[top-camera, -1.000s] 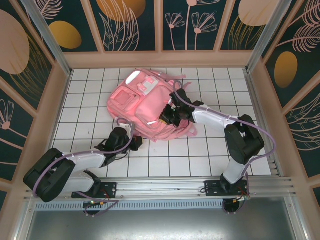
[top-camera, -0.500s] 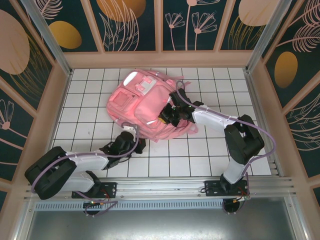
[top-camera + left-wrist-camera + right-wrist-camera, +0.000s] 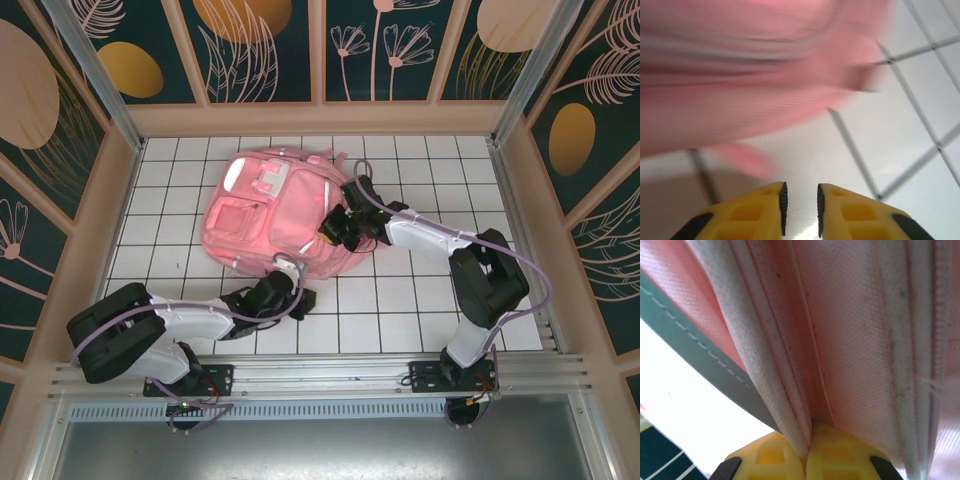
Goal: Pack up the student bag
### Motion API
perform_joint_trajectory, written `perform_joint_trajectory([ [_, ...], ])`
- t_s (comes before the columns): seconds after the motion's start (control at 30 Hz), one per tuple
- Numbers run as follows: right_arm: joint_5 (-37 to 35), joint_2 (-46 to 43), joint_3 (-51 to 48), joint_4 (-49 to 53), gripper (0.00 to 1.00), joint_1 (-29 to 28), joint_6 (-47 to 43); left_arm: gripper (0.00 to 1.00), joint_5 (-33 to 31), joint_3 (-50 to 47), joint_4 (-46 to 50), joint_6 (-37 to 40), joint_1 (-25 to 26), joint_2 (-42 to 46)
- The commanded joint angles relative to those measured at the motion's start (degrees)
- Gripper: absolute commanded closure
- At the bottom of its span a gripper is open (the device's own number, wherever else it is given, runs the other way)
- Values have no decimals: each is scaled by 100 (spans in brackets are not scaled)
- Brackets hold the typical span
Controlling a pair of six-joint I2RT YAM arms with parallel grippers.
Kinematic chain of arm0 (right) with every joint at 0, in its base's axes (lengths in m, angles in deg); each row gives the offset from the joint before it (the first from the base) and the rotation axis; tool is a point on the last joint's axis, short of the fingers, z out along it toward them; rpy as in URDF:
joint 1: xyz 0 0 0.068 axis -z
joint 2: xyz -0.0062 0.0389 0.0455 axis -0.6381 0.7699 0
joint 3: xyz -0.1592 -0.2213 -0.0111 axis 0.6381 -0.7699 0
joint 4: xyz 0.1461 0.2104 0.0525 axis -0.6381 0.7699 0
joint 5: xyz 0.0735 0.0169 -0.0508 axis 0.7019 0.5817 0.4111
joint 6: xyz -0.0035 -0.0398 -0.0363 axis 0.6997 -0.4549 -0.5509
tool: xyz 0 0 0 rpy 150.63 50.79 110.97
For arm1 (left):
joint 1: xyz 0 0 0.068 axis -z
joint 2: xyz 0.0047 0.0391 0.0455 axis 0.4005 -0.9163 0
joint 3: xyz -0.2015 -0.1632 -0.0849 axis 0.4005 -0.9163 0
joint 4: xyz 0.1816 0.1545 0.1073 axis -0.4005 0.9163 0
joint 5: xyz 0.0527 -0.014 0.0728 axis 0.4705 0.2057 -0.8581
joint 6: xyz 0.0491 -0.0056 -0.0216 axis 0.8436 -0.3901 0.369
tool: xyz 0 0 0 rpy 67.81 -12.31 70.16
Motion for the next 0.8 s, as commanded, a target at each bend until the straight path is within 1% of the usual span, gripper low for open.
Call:
perform_joint_trajectory([
  [0.0,-64,-269,245,-516,100,106,-278,59,236,281,479,321,118,316],
  [0.03,-109,-318,230,-391,99,145,-438,56,172,274,603,348,118,499],
  [0.1,-85,-392,214,-186,76,229,-943,49,8,238,986,305,115,1009],
  [0.17,-306,-485,298,226,59,242,-1527,44,-168,344,1627,170,109,1440],
  [0.2,-481,-582,329,409,53,233,-1858,43,-243,458,2010,76,111,1642],
  [0.23,-677,-689,341,585,50,233,-2078,43,-288,533,2267,-12,105,1801],
  [0.27,-941,-844,334,757,44,232,-2332,43,-373,585,2503,-148,103,2006],
  [0.3,-1118,-1016,308,856,41,229,-2623,41,-541,610,2726,-394,105,2233],
  [0.37,-1549,-1434,197,944,37,99,-3245,30,-891,643,3177,-890,39,2636],
  [0.4,-1675,-1652,109,934,37,-27,-3552,24,-893,656,3372,-1143,-80,2835],
  [0.43,-1722,-1831,31,933,38,-175,-3770,21,-801,668,3494,-1312,-270,2960],
  [0.5,-1740,-2100,-157,933,44,-624,-4033,20,-427,698,3838,-1646,-833,3163],
  [0.57,-1764,-2143,-292,980,47,-1231,-4137,19,-236,817,4127,-1782,-1280,3180],
  [0.6,-1848,-2089,-365,1022,49,-1548,-4064,19,-193,906,4264,-1803,-1475,3130],
  [0.7,-1800,-1899,-772,694,51,-2178,-3602,19,-156,1172,4502,-1891,-1966,2863],
  [0.77,-1757,-1652,-961,367,50,-2480,-3370,19,-194,1359,4680,-1965,-2281,2612],
])
